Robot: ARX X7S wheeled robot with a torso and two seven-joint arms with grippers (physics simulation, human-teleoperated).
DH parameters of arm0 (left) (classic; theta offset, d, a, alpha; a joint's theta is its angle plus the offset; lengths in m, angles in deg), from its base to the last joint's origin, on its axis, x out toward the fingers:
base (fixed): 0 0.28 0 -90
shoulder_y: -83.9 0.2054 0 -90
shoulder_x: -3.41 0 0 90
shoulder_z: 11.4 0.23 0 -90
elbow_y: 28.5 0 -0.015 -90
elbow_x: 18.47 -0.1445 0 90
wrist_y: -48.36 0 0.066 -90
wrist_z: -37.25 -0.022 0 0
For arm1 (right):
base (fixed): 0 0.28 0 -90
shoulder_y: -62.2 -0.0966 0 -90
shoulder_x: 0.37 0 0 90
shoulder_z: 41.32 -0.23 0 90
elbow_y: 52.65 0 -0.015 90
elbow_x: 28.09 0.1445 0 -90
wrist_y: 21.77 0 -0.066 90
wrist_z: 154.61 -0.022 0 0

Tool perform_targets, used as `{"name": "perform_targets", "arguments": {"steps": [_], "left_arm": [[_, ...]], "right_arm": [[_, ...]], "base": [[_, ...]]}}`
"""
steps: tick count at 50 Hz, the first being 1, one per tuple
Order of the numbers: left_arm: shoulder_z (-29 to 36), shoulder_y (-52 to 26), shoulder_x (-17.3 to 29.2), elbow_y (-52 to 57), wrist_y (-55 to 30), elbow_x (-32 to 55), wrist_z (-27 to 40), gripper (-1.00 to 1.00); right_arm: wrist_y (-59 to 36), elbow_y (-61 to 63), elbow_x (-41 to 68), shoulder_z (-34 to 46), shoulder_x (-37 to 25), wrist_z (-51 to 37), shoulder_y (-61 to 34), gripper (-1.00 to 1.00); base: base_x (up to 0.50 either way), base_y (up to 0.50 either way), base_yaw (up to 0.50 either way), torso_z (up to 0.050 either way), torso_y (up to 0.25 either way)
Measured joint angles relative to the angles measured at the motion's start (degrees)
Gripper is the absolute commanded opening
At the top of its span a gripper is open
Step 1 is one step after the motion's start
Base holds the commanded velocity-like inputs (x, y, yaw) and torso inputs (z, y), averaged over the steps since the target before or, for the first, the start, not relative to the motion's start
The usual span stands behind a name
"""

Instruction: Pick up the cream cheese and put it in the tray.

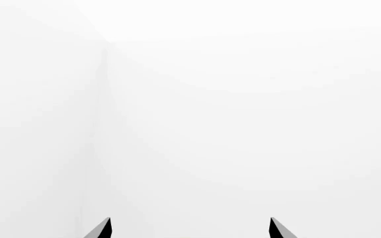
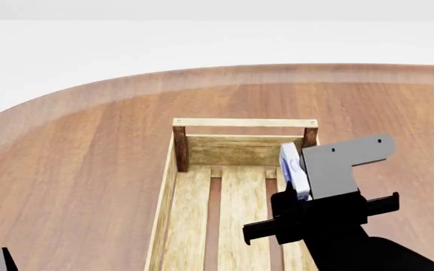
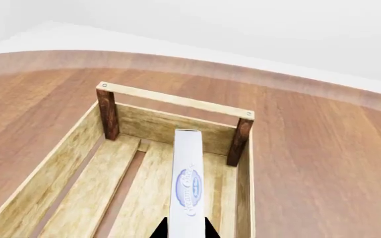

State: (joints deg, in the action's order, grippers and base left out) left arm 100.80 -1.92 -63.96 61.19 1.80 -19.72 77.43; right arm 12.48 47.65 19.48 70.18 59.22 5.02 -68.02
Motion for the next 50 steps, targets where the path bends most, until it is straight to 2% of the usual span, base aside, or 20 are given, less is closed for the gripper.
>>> {"name": "perform_targets", "arguments": {"steps": [50], "left_arm": [[0.32,-0.13,0.30,0.10,-0.35,-0.25,0.56,1.00]], "right_arm": [[2.54,-9.83,-0.91,4.48,6.12,5.14,-3.66,-1.00]], "base": [[0.00,0.00,0.00,0.000,0.001]]}}
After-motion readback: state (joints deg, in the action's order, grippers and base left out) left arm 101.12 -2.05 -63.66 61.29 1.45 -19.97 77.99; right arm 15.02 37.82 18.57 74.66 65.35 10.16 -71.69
